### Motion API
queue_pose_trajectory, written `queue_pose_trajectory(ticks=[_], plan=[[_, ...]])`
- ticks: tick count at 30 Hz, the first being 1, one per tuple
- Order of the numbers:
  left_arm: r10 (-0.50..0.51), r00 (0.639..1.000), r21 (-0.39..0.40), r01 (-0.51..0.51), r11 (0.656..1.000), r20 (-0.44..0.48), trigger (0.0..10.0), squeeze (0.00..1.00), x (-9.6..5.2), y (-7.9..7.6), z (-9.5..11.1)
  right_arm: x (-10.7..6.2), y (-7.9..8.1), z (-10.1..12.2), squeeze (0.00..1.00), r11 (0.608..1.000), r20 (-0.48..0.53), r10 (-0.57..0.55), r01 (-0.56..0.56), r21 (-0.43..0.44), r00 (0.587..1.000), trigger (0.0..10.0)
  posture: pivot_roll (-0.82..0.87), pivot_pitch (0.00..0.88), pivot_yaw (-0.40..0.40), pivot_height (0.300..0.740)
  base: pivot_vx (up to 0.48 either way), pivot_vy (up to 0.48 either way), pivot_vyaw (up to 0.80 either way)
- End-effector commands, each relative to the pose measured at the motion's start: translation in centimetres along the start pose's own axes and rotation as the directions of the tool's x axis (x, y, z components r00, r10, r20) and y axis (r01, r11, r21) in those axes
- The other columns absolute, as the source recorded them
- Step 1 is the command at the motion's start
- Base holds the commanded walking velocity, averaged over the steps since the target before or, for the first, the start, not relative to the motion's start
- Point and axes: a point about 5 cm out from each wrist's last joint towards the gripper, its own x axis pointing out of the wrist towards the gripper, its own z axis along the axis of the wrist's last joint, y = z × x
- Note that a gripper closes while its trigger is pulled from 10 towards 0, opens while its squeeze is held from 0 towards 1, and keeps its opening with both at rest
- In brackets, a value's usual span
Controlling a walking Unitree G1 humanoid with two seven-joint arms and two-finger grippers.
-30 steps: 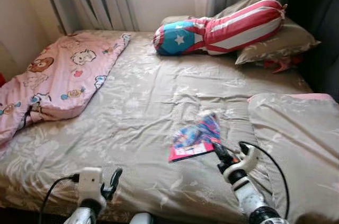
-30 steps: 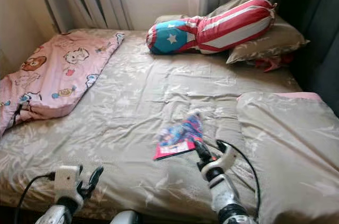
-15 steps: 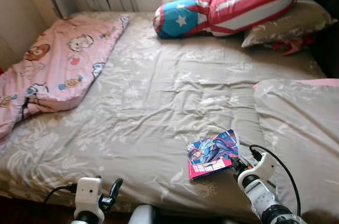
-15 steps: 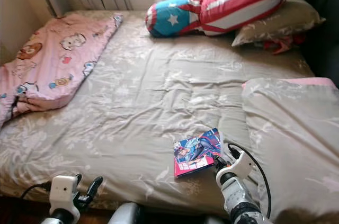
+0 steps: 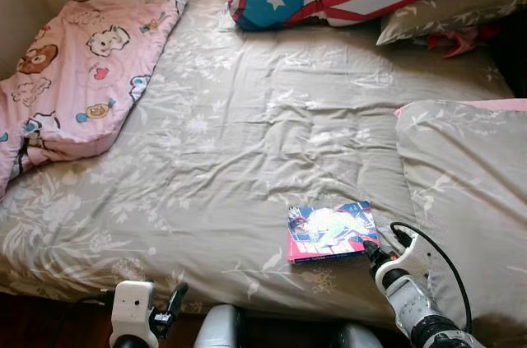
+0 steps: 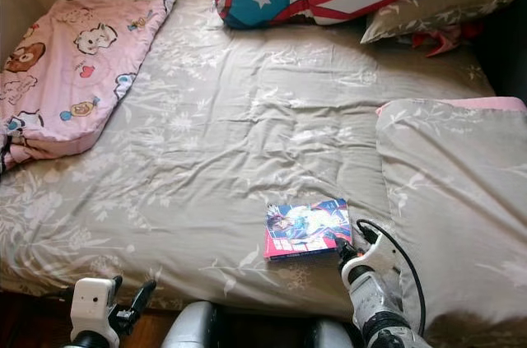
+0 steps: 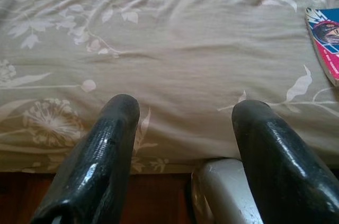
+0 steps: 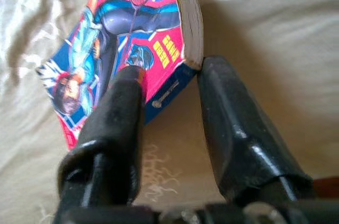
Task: Clean up the room
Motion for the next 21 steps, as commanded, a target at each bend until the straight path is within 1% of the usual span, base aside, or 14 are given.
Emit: queue_pose_trajectory(ticks=[1,2,3,4,5,6,8,9,13,15,17,18,20,21], plan=[[0.001,0.999,0.004,-0.001,1.000,-0.045,10.0,0.00,0.0,0.0,-0.8,-0.4,-0.9,-1.1,0.82,0.999,-0.017,-0.034,0.034,0.005,0.999,10.0,0.17,0.226,0.066,0.667,0.000,0.000,0.00],[0.000,0.999,0.004,0.000,1.000,-0.046,10.0,0.00,0.1,0.0,-0.8,-0.5,-1.2,-1.3,0.82,0.999,-0.020,-0.042,0.042,0.003,0.999,10.0,0.17,0.223,0.065,0.667,0.000,0.000,0.00],[0.002,0.999,0.002,-0.001,1.000,-0.049,10.0,0.00,0.4,0.0,-0.9,-0.8,-1.8,-1.8,0.33,0.998,-0.024,-0.059,0.060,0.005,0.998,10.0,0.17,0.211,0.061,0.667,0.000,0.000,0.00],[0.003,0.999,0.001,-0.003,1.000,-0.051,10.0,0.00,0.6,0.1,-1.0,-0.9,-2.2,-2.1,0.33,0.997,-0.027,-0.070,0.070,0.012,0.997,10.0,0.17,0.207,0.060,0.667,0.000,0.000,0.00],[0.005,0.999,0.000,-0.005,1.000,-0.054,10.0,0.00,0.7,0.1,-1.1,-1.0,-2.3,-2.4,0.15,0.997,-0.032,-0.076,0.077,0.013,0.997,10.0,0.16,0.193,0.053,0.667,0.000,0.000,0.00],[0.006,0.998,-0.001,-0.006,1.000,-0.057,10.0,0.00,0.8,0.2,-1.1,-1.1,-2.5,-2.7,0.00,0.997,-0.043,-0.080,0.080,0.000,0.996,10.0,0.16,0.193,0.053,0.667,0.000,0.000,0.00],[0.016,0.997,-0.007,-0.017,1.000,-0.074,10.0,0.00,1.4,0.3,-1.6,-2.0,-3.7,-4.6,0.00,0.994,-0.095,-0.099,0.095,-0.046,0.991,10.0,0.15,0.161,0.043,0.667,0.000,0.000,0.00],[0.027,0.996,-0.014,-0.029,0.999,-0.080,10.0,0.00,1.7,0.5,-1.8,-2.5,-4.4,-5.5,0.00,0.993,-0.113,-0.113,0.110,-0.036,0.987,10.0,0.15,0.151,0.041,0.667,0.000,0.000,0.00],[0.050,0.993,-0.047,-0.055,0.997,-0.103,10.0,0.00,3.1,0.7,-2.3,-2.9,-5.0,-6.1,0.00,0.991,-0.109,-0.132,0.127,-0.050,0.985,10.0,0.13,0.081,0.026,0.667,0.000,0.000,0.00],[0.055,0.992,-0.060,-0.062,0.996,-0.118,10.0,0.00,3.6,0.7,-2.6,-2.9,-4.9,-6.0,0.00,0.989,-0.094,-0.118,0.109,-0.097,0.989,10.0,0.12,0.059,0.022,0.667,0.000,0.000,0.00],[0.063,0.987,-0.072,-0.074,0.995,-0.146,10.0,0.00,4.2,0.7,-3.1,-2.7,-4.2,-5.9,0.00,0.992,-0.069,-0.058,0.050,-0.113,0.996,10.0,0.10,0.029,0.014,0.667,0.000,0.000,0.00],[0.071,0.984,-0.087,-0.086,0.992,-0.166,10.0,0.00,4.6,0.7,-3.5,-2.6,-3.5,-6.1,0.00,0.983,-0.086,-0.021,0.005,-0.181,0.996,10.0,0.09,0.006,0.007,0.677,0.000,0.000,0.00],[0.075,0.981,-0.095,-0.093,0.991,-0.178,10.0,0.00,4.8,0.7,-3.7,-2.6,-3.3,-6.4,0.00,0.973,-0.103,-0.013,-0.011,-0.231,0.995,10.0,0.09,0.006,0.007,0.687,0.000,0.000,0.00],[0.082,0.976,-0.105,-0.105,0.989,-0.202,10.0,0.00,5.0,0.7,-4.2,-2.8,-3.2,-7.2,0.00,0.967,-0.138,-0.004,-0.031,-0.252,0.990,10.0,0.07,0.000,0.001,0.697,0.000,0.000,0.00]])
